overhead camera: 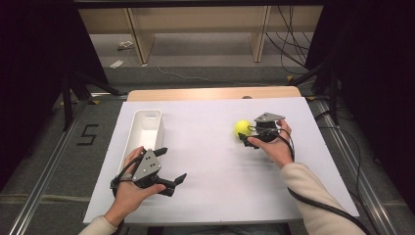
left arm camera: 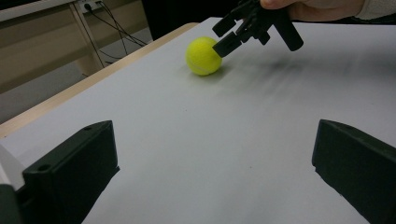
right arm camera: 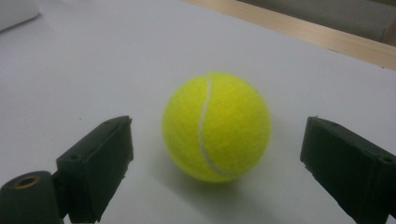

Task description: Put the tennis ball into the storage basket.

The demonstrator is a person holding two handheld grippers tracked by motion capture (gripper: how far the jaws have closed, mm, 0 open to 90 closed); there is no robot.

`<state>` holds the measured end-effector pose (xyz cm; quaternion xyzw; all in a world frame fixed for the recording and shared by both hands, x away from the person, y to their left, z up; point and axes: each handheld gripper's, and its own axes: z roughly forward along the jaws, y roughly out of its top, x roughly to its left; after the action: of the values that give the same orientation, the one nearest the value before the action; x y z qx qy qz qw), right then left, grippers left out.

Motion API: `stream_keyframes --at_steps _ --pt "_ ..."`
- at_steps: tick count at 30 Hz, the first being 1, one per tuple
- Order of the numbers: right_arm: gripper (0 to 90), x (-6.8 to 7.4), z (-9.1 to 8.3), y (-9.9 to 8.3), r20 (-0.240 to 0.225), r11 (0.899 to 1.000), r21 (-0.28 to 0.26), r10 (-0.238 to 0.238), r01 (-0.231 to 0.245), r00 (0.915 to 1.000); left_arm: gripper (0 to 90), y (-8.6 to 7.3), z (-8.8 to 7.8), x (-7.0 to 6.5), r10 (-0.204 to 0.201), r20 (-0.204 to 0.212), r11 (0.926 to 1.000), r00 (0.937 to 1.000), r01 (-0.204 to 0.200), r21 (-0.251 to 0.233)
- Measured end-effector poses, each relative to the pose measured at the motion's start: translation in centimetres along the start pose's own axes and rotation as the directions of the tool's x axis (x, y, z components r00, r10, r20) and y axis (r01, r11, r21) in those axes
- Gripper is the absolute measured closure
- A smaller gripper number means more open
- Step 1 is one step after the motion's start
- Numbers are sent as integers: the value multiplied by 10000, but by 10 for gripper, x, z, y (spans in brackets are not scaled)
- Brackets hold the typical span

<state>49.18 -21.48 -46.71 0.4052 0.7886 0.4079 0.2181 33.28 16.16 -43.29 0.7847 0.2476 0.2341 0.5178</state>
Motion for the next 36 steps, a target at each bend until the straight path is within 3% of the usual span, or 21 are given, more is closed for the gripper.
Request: stream_keyframes --at_steps 28,31,36 --pt "96 -2 36 5 35 9980 637 5 -7 10000 0 0 0 -1 12 54 10000 10000 -11 -2" --pt "149 -2 39 6 116 9981 611 -36 29 9999 0 0 1 -1 -48 80 10000 10000 47 23" --pt "155 -1 41 6 153 9977 670 56 -66 9999 0 -1 1 0 -1 88 10000 10000 0 55"
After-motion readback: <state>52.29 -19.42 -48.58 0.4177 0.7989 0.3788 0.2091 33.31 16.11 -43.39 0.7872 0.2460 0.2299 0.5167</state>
